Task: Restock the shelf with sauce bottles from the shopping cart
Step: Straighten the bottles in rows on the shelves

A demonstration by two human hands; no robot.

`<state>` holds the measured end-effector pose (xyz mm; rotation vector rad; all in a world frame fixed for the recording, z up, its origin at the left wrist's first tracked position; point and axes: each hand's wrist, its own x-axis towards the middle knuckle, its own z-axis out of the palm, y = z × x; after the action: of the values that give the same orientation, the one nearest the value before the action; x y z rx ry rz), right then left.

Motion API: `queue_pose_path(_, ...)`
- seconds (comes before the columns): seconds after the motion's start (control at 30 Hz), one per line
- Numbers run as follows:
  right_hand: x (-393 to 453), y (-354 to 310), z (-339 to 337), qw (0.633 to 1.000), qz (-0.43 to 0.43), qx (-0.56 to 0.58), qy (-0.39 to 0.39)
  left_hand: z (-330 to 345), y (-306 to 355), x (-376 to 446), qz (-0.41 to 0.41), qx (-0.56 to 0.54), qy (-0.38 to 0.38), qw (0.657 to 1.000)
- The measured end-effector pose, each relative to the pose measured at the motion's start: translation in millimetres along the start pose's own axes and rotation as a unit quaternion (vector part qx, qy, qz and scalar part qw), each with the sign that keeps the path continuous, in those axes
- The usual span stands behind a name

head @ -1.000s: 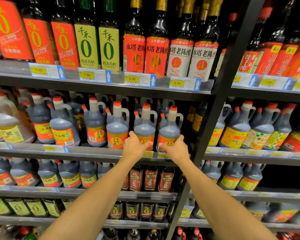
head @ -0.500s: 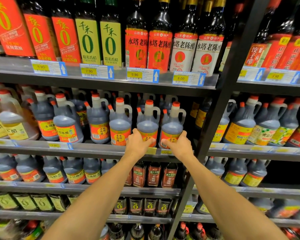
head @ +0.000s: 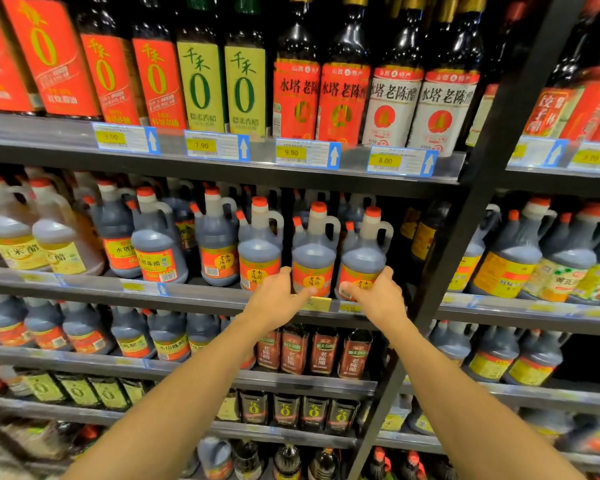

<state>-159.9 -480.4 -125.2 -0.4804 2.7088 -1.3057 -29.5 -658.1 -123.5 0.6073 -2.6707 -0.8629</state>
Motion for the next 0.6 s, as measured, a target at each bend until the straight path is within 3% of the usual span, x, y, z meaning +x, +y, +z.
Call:
queue_pose_path(0.13, -0.2, -2.3, 5.4, 0.999, 0.021, -0.042, 0.015, -27.4, -26.2, -13.5, 0.083, 0.086, -0.068, 0.99)
queue_pose_path(0.23, -11.3, -5.0, 16.2, 0.991, 0.038, -0.124, 0.036, -52.0, -58.1, -21.9, 0.151, 0.192, -0.122, 0.962)
queue_pose_path(0.4, -46.0, -27.8, 38.9, 0.968, 0.088, -0.236, -0.002, -95.0, -110.7, -26.8, 0.175, 0.29, -0.132, 0.932)
queue_pose_path(0.6, -81.5, -73.9, 83.3, 0.942, 0.017, -0.328, -0.072, -124.2, -158.7, -29.4, 0.178, 0.343, -0.147, 0.911)
